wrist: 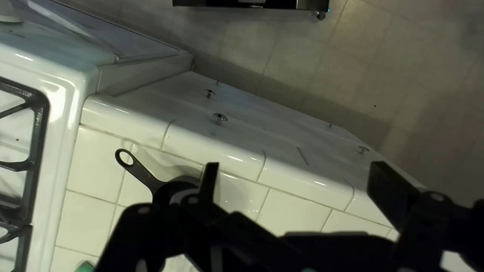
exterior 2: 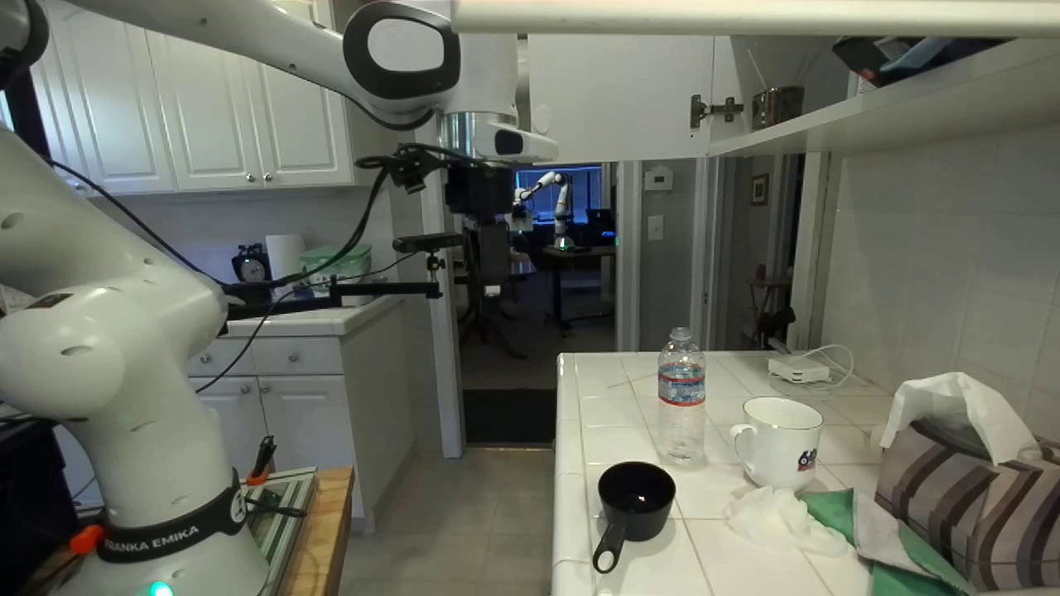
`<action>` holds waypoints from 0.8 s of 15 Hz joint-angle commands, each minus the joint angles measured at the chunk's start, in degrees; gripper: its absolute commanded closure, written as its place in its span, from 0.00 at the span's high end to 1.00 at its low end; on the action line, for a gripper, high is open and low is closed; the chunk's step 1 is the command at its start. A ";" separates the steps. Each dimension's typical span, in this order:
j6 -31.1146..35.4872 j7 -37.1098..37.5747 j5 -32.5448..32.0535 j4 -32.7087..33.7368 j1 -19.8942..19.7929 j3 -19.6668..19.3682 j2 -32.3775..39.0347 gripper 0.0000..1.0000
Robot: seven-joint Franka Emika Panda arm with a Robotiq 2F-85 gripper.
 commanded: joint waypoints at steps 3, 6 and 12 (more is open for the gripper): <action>-0.13 0.02 0.00 0.11 0.03 -0.01 0.02 1.00; 4.24 -1.71 -0.67 0.99 -0.10 -0.78 2.30 1.00; 19.14 -3.63 -1.61 -1.93 -0.35 -1.25 4.88 1.00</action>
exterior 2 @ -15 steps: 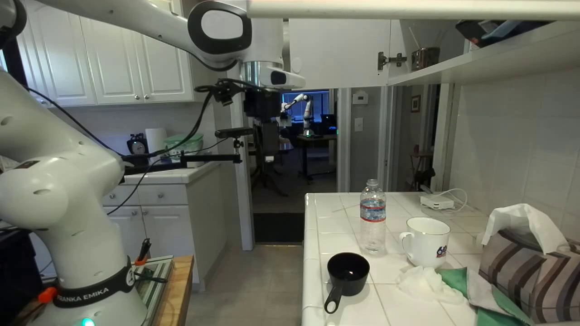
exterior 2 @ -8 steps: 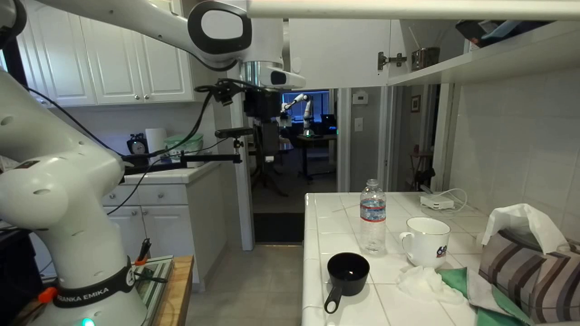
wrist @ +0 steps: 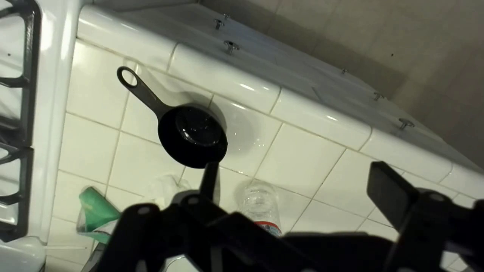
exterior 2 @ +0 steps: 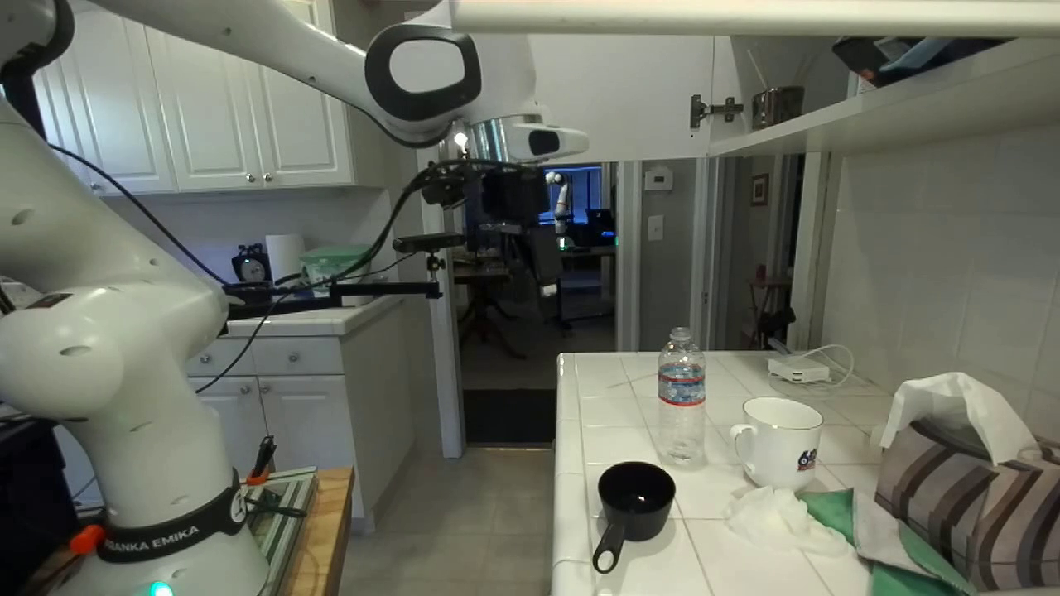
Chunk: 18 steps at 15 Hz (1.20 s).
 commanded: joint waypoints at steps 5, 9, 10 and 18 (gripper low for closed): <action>6.29 0.32 0.01 -3.46 -0.52 -0.60 1.24 1.00; 9.01 -0.85 -0.31 -4.78 -1.43 -1.85 2.25 1.00; 10.98 -3.11 -0.38 -4.77 -1.27 -2.84 3.56 1.00; 27.74 -21.52 3.57 -2.54 -1.97 -13.84 19.09 1.00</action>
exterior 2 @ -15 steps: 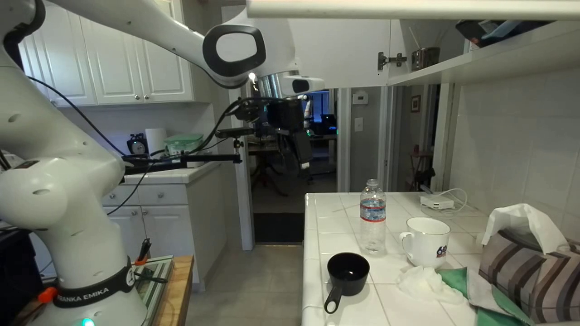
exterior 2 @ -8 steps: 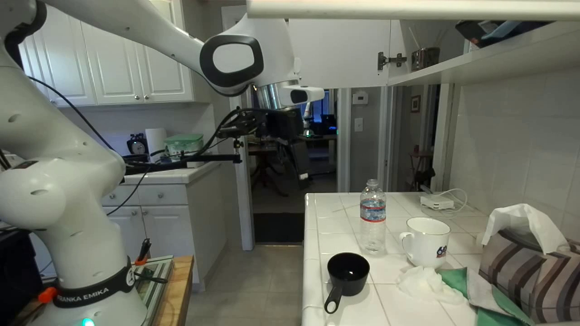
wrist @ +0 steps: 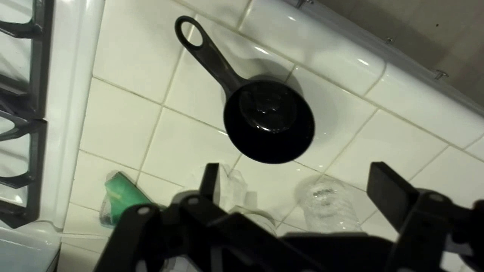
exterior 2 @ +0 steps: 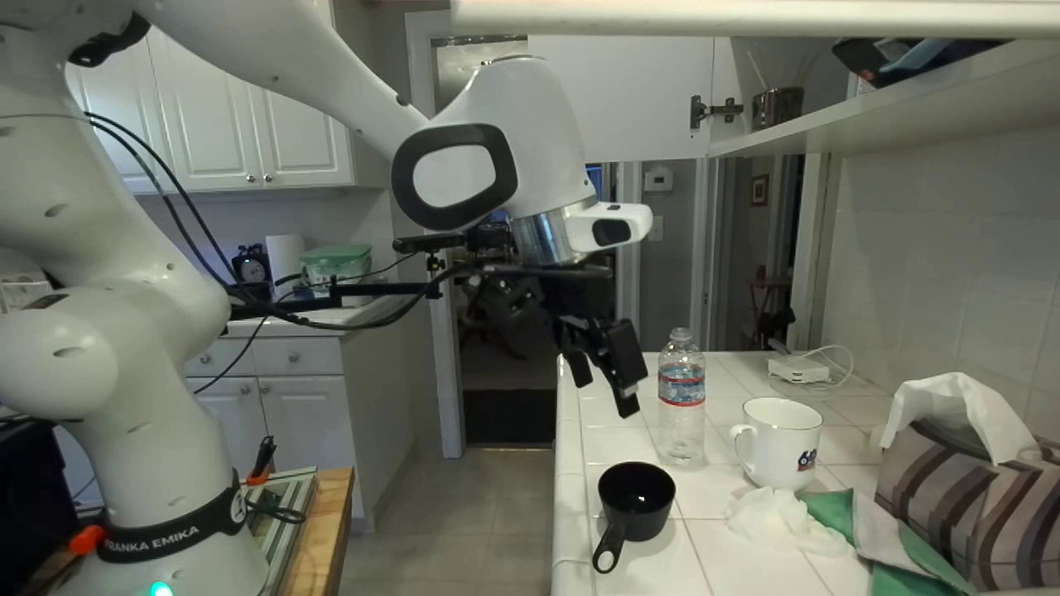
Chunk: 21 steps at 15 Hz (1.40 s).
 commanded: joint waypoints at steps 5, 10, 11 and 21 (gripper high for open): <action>5.42 -13.61 11.30 3.97 -0.99 -5.05 14.80 0.98; 4.06 -16.96 20.35 8.74 -3.16 -1.51 20.79 0.89; 4.08 -16.54 21.13 9.50 -3.65 -0.60 21.70 0.81; 5.71 -13.22 20.27 11.27 -7.70 5.14 26.25 0.01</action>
